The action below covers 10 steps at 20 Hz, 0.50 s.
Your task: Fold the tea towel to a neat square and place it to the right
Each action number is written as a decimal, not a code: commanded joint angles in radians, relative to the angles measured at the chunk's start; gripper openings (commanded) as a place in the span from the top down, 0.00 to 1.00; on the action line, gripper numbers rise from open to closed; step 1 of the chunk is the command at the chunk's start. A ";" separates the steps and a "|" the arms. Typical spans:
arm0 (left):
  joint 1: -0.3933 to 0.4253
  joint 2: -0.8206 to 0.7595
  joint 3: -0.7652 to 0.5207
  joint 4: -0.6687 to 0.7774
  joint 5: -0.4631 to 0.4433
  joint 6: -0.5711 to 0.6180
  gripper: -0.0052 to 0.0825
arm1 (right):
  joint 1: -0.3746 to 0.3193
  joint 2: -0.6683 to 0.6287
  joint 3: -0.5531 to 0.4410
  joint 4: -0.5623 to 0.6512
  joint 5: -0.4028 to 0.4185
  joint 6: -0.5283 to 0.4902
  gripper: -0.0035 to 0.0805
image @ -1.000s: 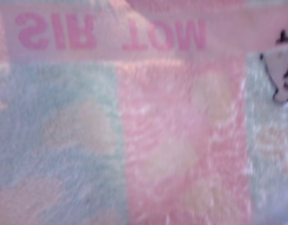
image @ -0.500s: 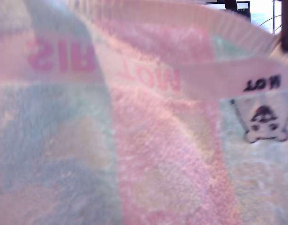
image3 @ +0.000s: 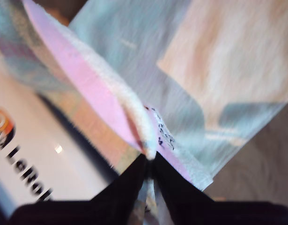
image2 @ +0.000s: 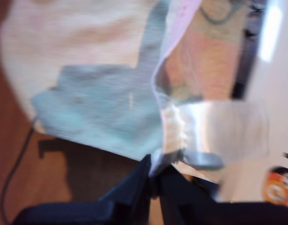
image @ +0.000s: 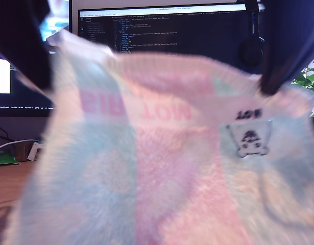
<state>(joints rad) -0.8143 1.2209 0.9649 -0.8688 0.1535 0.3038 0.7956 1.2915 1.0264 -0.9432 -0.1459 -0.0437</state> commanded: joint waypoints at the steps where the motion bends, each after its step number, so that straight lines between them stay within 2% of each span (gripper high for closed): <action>1: 0.036 0.043 -0.014 0.038 -0.007 0.014 0.96 | -0.025 0.061 0.003 0.042 0.011 -0.026 0.97; 4: 0.102 0.119 -0.014 0.117 -0.009 0.046 0.96 | -0.069 0.148 0.003 0.086 0.066 -0.087 0.97; 10: 0.185 0.233 -0.014 0.257 -0.018 0.084 0.96 | -0.177 0.204 0.003 0.244 0.076 -0.134 0.97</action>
<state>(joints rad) -0.6361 1.4361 0.9649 -0.6224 0.1333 0.3779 0.6289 1.4895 1.0267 -0.7097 -0.0711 -0.1654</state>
